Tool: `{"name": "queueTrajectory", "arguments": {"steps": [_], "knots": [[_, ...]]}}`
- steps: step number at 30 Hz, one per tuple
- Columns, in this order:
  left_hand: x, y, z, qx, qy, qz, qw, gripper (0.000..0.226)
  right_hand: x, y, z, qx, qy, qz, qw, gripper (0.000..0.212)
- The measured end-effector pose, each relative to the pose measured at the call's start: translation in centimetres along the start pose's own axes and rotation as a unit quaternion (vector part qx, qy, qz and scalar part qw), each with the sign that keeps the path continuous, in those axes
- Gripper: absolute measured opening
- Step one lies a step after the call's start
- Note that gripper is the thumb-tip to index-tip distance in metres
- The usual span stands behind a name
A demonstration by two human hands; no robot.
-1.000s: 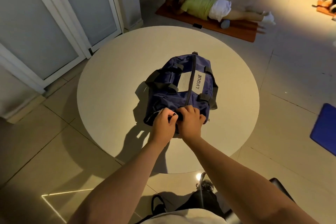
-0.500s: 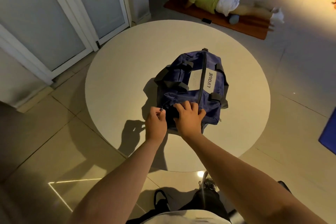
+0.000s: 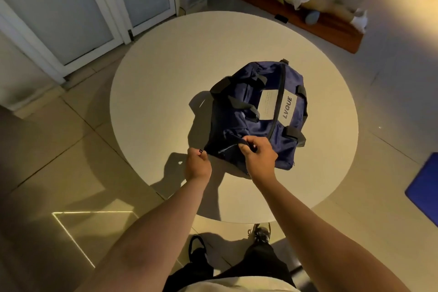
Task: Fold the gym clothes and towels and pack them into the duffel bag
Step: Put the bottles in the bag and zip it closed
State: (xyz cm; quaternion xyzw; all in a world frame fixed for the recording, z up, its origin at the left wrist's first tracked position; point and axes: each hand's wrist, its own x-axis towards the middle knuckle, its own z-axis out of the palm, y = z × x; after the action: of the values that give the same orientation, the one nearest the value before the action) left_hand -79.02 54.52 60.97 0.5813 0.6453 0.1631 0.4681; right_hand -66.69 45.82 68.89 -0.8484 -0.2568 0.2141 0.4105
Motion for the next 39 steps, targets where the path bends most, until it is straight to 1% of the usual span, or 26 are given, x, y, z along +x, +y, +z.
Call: {"name": "queueTrajectory", "arguments": {"steps": [2,3,5,7,10,13,14,15,16,19,21,23,24,26,27,28,29,31,32,35,38,39], "knots": [[0.3,0.2,0.2,0.008,0.001,-0.015,1.000,0.017,-0.2,-0.7,-0.1,0.027,-0.013,0.004,1.000,0.033],[0.5,0.4,0.2,0.007,0.004,-0.022,1.000,0.017,-0.2,-1.0,-0.1,0.036,-0.023,0.001,0.999,0.035],[0.9,1.0,0.0,-0.018,0.014,-0.023,0.999,0.018,-0.1,-1.6,0.3,0.063,-0.047,0.001,0.997,0.031],[1.0,1.8,-0.5,-0.066,0.032,0.004,0.997,0.024,0.1,-2.2,1.2,0.082,-0.083,0.008,0.993,0.023],[1.2,4.1,-2.6,-0.124,0.074,0.053,0.988,0.030,0.2,-3.7,2.9,0.077,-0.140,0.003,0.987,0.013],[1.7,6.9,-4.8,-0.115,0.092,0.098,0.984,0.030,1.1,-5.7,3.5,0.099,-0.242,-0.018,0.965,0.014],[1.9,7.8,-5.3,-0.112,0.090,0.111,0.983,0.029,1.8,-6.1,3.3,0.114,-0.262,-0.023,0.958,0.015],[2.1,8.7,-5.4,-0.103,0.086,0.123,0.983,0.028,2.5,-6.1,2.8,0.115,-0.257,-0.029,0.959,0.015],[2.2,9.6,-5.2,-0.081,0.084,0.136,0.984,0.027,3.4,-5.9,2.1,0.107,-0.234,-0.035,0.966,0.016],[1.7,12.3,-2.2,0.057,0.092,0.195,0.975,0.025,6.5,-3.8,-0.8,0.039,-0.114,-0.070,0.990,0.022],[1.2,14.5,1.2,0.114,0.068,0.224,0.966,0.027,9.1,-1.8,-3.0,0.016,-0.054,-0.079,0.995,0.027],[0.8,16.6,5.1,0.150,0.014,0.209,0.966,0.030,12.1,0.5,-5.3,-0.012,-0.001,-0.096,0.995,0.028],[0.6,17.4,7.1,0.169,-0.004,0.197,0.966,0.032,13.6,1.6,-6.4,-0.048,0.019,-0.101,0.994,0.027],[0.0,18.9,10.5,0.197,-0.019,0.180,0.963,0.034,16.7,3.2,-8.7,-0.126,0.020,-0.056,0.990,0.036],[-0.2,19.6,12.0,0.205,-0.023,0.180,0.962,0.036,18.2,4.0,-9.7,-0.131,0.000,-0.029,0.991,0.043],[-0.3,20.3,13.3,0.212,-0.027,0.181,0.960,0.037,19.6,4.8,-10.4,-0.104,-0.041,-0.006,0.994,0.044],[-0.3,20.9,14.4,0.224,-0.028,0.179,0.958,0.039,20.6,5.1,-11.0,-0.061,-0.093,0.012,0.994,0.039],[0.1,22.0,16.4,0.249,-0.028,0.164,0.954,0.044,22.0,5.7,-11.6,0.004,-0.191,0.035,0.981,0.025],[0.1,22.6,17.3,0.254,-0.029,0.154,0.954,0.047,22.3,6.0,-11.9,0.026,-0.222,0.038,0.974,0.022],[0.8,24.2,19.6,0.246,-0.016,0.129,0.960,0.053,22.4,7.0,-12.9,0.098,-0.276,0.033,0.955,0.021],[1.7,24.5,21.5,0.270,-0.024,0.081,0.959,0.071,23.1,8.8,-14.5,0.139,-0.354,0.084,0.921,0.019],[1.7,24.3,21.9,0.289,-0.022,0.066,0.955,0.073,23.2,9.6,-15.1,0.145,-0.378,0.107,0.908,0.019]]}}
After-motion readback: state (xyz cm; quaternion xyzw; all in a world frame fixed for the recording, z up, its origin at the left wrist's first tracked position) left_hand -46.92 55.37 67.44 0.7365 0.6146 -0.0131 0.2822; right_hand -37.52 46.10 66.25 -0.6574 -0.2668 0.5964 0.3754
